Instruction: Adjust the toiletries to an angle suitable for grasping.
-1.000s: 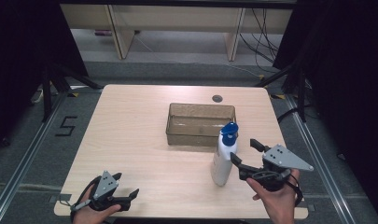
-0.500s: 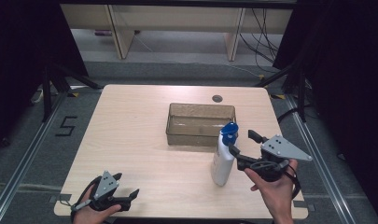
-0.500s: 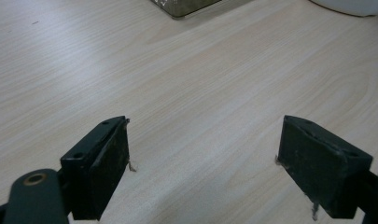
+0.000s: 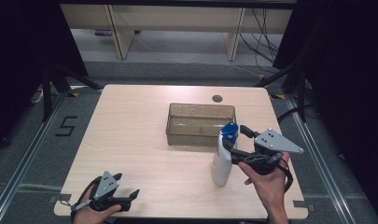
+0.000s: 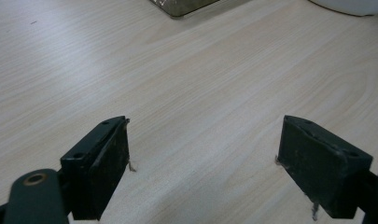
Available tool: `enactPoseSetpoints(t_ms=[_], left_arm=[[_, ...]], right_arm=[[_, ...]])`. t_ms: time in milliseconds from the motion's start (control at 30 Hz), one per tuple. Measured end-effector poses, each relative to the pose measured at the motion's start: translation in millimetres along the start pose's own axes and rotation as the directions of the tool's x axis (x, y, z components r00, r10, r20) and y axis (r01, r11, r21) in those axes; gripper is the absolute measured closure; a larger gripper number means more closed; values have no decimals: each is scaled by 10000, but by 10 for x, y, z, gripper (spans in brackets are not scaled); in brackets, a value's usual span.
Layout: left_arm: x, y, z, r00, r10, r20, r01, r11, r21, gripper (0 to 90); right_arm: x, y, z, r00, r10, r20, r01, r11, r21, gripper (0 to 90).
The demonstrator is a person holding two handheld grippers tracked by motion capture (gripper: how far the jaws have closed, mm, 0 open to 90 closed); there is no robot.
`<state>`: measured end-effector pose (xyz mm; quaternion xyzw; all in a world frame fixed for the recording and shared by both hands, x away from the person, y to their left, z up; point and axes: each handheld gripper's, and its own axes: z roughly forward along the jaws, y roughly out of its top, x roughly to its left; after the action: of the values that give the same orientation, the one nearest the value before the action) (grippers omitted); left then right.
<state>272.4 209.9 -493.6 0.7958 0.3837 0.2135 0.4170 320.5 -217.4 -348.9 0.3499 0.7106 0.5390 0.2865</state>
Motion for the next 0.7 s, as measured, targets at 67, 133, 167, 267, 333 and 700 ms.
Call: enactPoseSetpoints(t_ms=[67,133,167,267,333,700], left_arm=[[-1,0,-1,10000,-8,4,8,10000,-2,158],[1,-2,-1,10000,64,11,-64,10000,14,158],[2,-1,-1,10000,67,21,-67,10000,16,158],[0,1,-1,10000,77,42,-77,10000,15,158],[-10,-2,7,9999,-30,96,30,10000,20,158],[-3,3,-5,9998,186,90,-188,9997,184,158]], right_arm=[[-9,-4,31,9999,-110,-43,110,9999,104,302],[0,-15,56,9997,110,-204,-106,9998,184,302],[-14,-18,72,9999,-66,-144,67,10000,70,303],[-14,-34,98,9999,1,-163,0,9999,101,314],[-14,-42,112,9999,18,-121,-18,10000,-36,336],[-57,-54,132,9990,82,-447,-100,9991,-412,448]])
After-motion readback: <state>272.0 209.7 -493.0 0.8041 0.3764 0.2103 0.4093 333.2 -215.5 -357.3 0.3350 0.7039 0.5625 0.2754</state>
